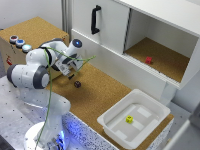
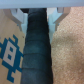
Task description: Grasp the drawer handle and open it
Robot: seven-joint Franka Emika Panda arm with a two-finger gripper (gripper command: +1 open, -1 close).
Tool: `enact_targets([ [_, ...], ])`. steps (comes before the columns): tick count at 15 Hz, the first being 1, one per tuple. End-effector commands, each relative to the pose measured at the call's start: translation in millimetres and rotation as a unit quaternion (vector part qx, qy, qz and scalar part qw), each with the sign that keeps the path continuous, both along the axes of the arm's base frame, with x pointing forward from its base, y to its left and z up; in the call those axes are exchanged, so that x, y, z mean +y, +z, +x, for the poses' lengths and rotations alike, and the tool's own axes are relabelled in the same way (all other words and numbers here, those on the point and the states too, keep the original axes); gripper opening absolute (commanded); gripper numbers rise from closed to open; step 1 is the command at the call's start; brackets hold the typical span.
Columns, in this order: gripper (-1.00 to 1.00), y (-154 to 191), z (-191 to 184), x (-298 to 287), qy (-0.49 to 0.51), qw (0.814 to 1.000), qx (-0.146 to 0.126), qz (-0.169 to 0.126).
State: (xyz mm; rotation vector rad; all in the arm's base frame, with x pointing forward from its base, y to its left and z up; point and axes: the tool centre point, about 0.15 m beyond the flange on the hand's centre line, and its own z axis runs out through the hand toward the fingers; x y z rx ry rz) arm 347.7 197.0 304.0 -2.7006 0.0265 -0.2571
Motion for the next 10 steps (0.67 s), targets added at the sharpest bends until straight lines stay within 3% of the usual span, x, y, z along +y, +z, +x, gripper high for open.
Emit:
enact_targets([
  [1,-1.0,-6,-3,-45,-0.009,1.0,-0.013,-0.01],
  [7,-1.0,-1,-8,-54,-0.017,1.0,-0.009,-0.018],
  [8,1.0,4,-9,-53,-0.014,0.999,-0.011,-0.033],
  [10,1.0,24,-9,-48,0.007,0.997,-0.033,-0.072],
])
